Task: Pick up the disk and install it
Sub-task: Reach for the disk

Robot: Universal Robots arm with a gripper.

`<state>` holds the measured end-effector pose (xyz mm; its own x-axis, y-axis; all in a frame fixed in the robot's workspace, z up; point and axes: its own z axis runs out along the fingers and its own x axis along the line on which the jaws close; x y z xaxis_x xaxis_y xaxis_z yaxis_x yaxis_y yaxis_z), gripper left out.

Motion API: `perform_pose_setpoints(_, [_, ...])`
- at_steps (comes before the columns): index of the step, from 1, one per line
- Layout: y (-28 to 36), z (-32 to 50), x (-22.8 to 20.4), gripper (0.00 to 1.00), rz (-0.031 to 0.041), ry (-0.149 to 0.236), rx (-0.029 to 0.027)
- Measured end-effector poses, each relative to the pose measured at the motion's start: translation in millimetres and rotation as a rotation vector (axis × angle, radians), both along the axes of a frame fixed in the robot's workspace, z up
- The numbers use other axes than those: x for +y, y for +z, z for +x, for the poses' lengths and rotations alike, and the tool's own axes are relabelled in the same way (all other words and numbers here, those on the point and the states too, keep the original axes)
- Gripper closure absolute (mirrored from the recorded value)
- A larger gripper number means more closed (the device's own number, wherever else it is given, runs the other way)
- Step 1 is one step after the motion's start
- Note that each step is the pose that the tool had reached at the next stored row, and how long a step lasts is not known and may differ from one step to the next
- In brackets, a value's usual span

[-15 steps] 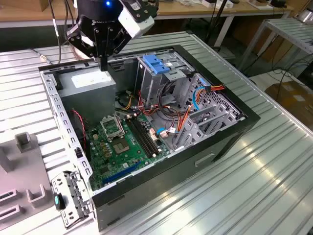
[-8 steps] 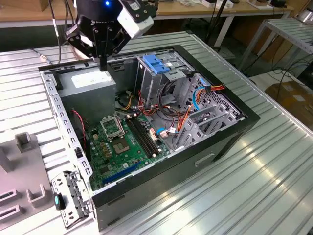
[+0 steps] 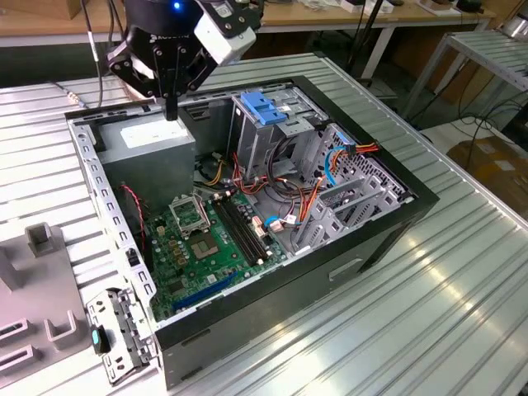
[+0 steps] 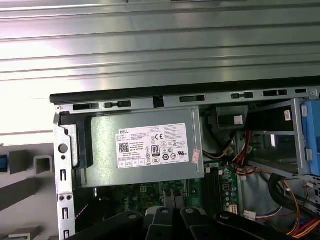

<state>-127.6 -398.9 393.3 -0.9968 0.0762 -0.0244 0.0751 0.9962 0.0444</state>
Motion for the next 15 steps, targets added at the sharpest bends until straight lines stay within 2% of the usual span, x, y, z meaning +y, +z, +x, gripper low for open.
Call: perform_pose_setpoints(15, [0.0,-9.5,0.0,0.89,0.0,0.0,0.0])
